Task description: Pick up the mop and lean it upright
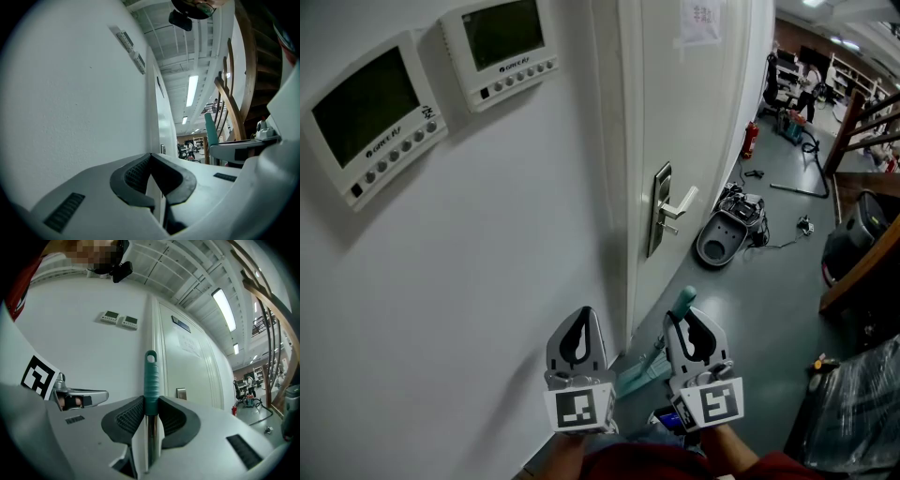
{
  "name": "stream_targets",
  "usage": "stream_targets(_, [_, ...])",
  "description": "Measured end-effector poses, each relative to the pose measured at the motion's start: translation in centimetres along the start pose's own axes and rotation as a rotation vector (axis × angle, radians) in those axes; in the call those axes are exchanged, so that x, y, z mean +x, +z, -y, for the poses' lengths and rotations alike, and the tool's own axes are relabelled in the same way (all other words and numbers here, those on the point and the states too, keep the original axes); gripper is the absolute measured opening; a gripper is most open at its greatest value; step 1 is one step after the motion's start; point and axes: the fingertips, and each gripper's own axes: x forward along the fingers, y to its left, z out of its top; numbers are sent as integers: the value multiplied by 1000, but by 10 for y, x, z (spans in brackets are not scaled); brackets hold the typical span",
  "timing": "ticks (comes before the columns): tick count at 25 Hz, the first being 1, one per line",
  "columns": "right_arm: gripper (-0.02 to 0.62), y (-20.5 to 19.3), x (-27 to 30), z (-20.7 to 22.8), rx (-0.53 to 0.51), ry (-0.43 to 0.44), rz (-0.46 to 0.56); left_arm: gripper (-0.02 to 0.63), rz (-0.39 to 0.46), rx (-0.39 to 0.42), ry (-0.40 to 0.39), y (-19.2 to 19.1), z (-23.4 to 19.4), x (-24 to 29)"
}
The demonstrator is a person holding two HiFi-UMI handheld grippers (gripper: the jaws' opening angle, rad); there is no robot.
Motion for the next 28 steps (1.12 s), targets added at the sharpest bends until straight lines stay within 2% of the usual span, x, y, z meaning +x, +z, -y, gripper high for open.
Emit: stream_targets(28, [106,-3,-1,-5,5,13,-10,14,8,6,29,2,-5,-7])
